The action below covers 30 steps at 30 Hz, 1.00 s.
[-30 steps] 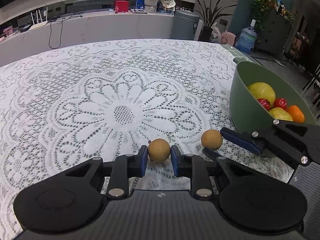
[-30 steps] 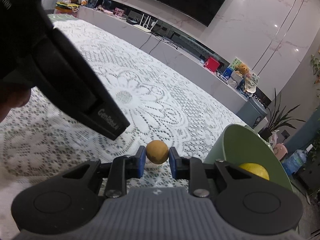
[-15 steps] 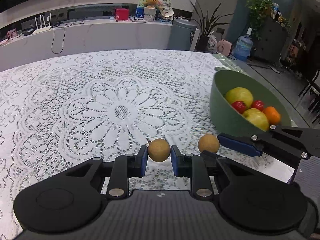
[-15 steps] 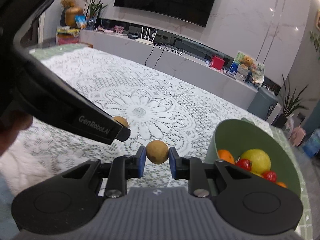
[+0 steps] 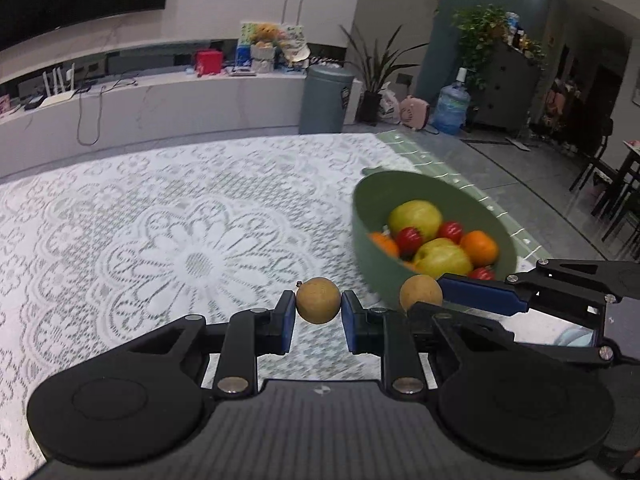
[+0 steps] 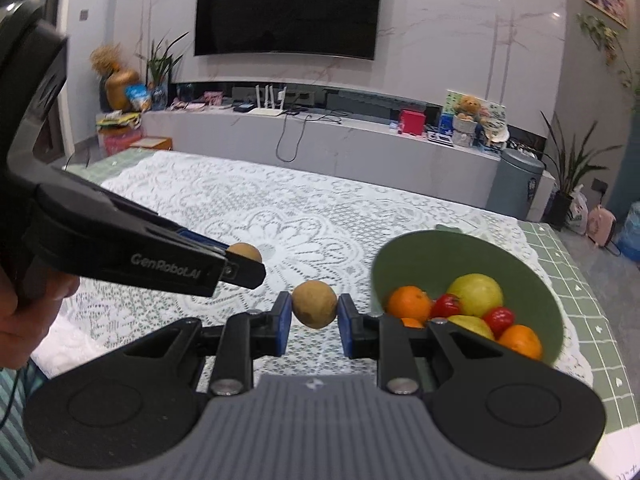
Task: Organize fruits
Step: 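Carry both kiwis over the green colander with both tools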
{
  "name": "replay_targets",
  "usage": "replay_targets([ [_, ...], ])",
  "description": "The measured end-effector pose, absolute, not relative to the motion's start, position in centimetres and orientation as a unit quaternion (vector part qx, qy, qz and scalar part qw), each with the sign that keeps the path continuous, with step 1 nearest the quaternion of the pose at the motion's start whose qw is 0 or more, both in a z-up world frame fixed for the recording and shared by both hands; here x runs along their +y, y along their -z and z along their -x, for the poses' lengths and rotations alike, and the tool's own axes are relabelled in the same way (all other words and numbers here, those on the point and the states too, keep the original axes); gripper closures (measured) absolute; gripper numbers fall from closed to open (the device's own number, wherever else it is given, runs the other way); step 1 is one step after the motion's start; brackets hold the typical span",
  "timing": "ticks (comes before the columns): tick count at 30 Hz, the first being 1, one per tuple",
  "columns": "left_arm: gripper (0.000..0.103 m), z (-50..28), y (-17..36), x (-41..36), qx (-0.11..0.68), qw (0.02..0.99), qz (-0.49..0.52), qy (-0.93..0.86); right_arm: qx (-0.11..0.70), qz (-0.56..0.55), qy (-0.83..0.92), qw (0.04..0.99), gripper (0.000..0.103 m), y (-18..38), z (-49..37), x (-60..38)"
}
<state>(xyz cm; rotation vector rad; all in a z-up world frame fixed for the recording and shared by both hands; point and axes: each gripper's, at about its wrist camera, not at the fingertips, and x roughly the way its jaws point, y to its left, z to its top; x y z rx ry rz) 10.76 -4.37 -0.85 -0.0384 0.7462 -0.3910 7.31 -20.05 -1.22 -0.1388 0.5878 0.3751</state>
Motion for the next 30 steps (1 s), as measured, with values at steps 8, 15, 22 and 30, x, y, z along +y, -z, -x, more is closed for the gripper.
replay_targets([
  [8,0.076,-12.1,-0.7,-6.3,0.351,0.908,0.025,0.227,0.288,0.041,-0.144,0.946,0.082,-0.6,-8.2,-24.5],
  [15,0.076,-14.4,-0.9,-9.1,0.357,0.899,0.014,0.253,0.292,0.042,-0.113,0.949,0.082,-1.2,-9.6,-27.6],
  [22,0.076,-16.2,-0.6,-12.8,0.363,0.891,-0.034,0.271,0.299,0.054,-0.112,0.946,0.082,-0.5,-11.2,-28.6],
  [30,0.076,-18.7,1.0,-14.9,0.384,0.879,-0.07,0.273,0.319,0.072,-0.113,0.938,0.082,0.9,-14.3,-28.7],
])
